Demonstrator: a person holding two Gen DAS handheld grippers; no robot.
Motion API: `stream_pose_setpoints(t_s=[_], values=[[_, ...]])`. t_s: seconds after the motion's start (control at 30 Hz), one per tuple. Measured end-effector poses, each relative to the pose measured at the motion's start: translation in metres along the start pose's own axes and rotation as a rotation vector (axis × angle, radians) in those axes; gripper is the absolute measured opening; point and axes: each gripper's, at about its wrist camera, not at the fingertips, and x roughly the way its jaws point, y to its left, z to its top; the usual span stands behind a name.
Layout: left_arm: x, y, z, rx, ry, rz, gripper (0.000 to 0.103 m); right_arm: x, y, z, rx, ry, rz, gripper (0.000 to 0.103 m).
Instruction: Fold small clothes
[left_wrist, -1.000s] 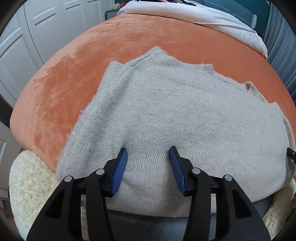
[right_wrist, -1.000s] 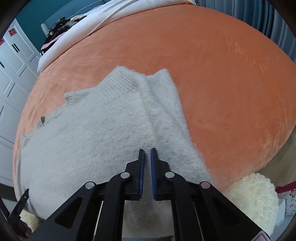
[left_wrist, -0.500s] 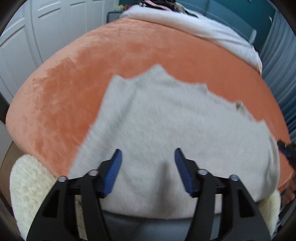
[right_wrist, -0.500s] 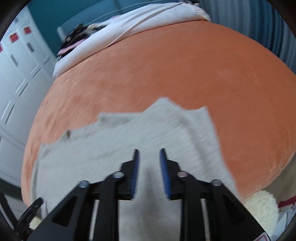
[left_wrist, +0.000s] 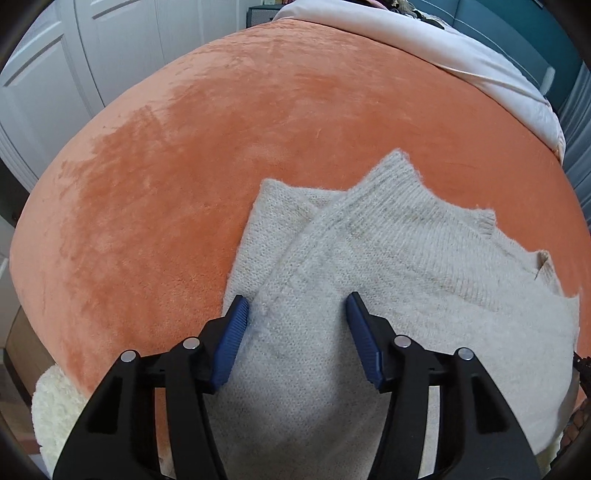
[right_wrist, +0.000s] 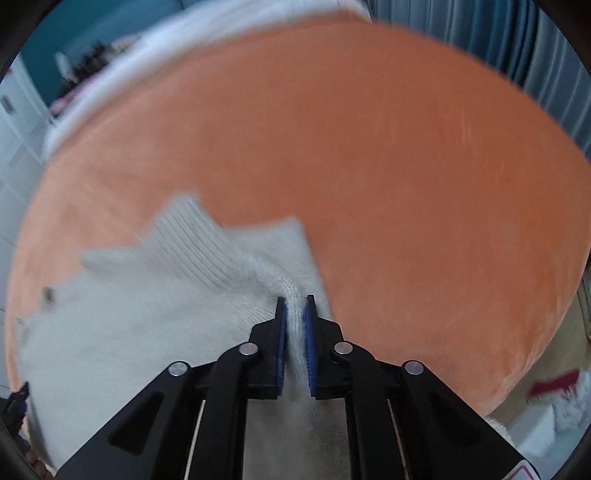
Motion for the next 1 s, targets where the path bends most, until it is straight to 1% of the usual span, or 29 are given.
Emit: stream_pose_setpoints(t_s=[0.07, 0.1, 0.13, 0.17, 0.23, 0.27, 0.3, 0.37, 0.4, 0.43, 0.47, 0.53, 0.57, 0.63, 0.7, 0.77, 0.83, 0.9, 0.93, 1.0], values=[[0.001, -0.001, 0.0, 0.006, 0.002, 0.007, 0.056, -0.021, 0.009, 0.0, -0.005, -0.035, 0.002, 0.01], [0.001, 0.0, 0.0, 0.006, 0.002, 0.007, 0.056, -0.033, 0.013, -0.001, -0.004, -0.065, 0.019, 0.012], [0.001, 0.0, 0.0, 0.005, 0.001, 0.007, 0.057, -0.048, 0.022, -0.005, -0.011, -0.1, 0.061, 0.016], [0.001, 0.0, 0.0, 0.007, 0.0, 0.006, 0.057, -0.058, 0.03, -0.011, -0.02, -0.116, 0.097, 0.019], [0.001, -0.002, -0.002, 0.016, -0.01, 0.021, 0.057, -0.066, 0.052, -0.028, -0.069, -0.115, 0.167, 0.02], [0.002, -0.003, -0.002, 0.025, -0.015, 0.032, 0.058, -0.062, 0.067, -0.038, -0.125, -0.089, 0.176, 0.02], [0.002, -0.004, -0.003, 0.031, -0.018, 0.041, 0.058, -0.051, 0.081, -0.047, -0.196, -0.06, 0.149, 0.019], [0.002, -0.004, -0.004, 0.039, -0.02, 0.05, 0.058, -0.024, 0.096, -0.06, -0.289, -0.026, 0.059, 0.02], [0.001, -0.004, -0.005, 0.04, -0.016, 0.048, 0.058, -0.022, 0.097, -0.061, -0.298, -0.05, 0.041, 0.02], [0.0, -0.004, -0.005, 0.039, -0.012, 0.045, 0.058, -0.028, 0.1, -0.06, -0.291, -0.048, 0.028, 0.021], [0.0, -0.003, -0.005, 0.039, -0.009, 0.04, 0.058, -0.036, 0.103, -0.055, -0.272, -0.039, 0.04, 0.021], [0.0, 0.0, -0.006, 0.045, -0.009, 0.03, 0.058, -0.057, 0.111, -0.051, -0.23, -0.034, 0.18, 0.021], [0.0, 0.0, -0.006, 0.045, -0.014, 0.029, 0.059, -0.063, 0.118, -0.051, -0.226, -0.028, 0.214, 0.021], [0.001, -0.001, -0.007, 0.047, -0.022, 0.036, 0.059, -0.074, 0.142, -0.056, -0.273, -0.024, 0.257, 0.021], [0.001, -0.004, -0.009, 0.054, -0.029, 0.048, 0.06, -0.077, 0.163, -0.062, -0.319, -0.02, 0.278, 0.021], [0.0, -0.004, -0.01, 0.058, -0.03, 0.046, 0.06, -0.073, 0.187, -0.074, -0.369, -0.002, 0.278, 0.02], [0.0, -0.002, -0.009, 0.055, -0.026, 0.032, 0.06, -0.06, 0.207, -0.081, -0.424, 0.014, 0.252, 0.02], [0.0, 0.0, -0.009, 0.059, -0.025, 0.023, 0.06, -0.041, 0.224, -0.089, -0.459, 0.064, 0.219, 0.02], [-0.001, 0.0, -0.01, 0.062, -0.027, 0.022, 0.06, -0.025, 0.23, -0.095, -0.477, 0.108, 0.187, 0.02], [-0.001, -0.001, -0.011, 0.07, -0.031, 0.021, 0.061, -0.017, 0.238, -0.103, -0.495, 0.079, 0.164, 0.021]])
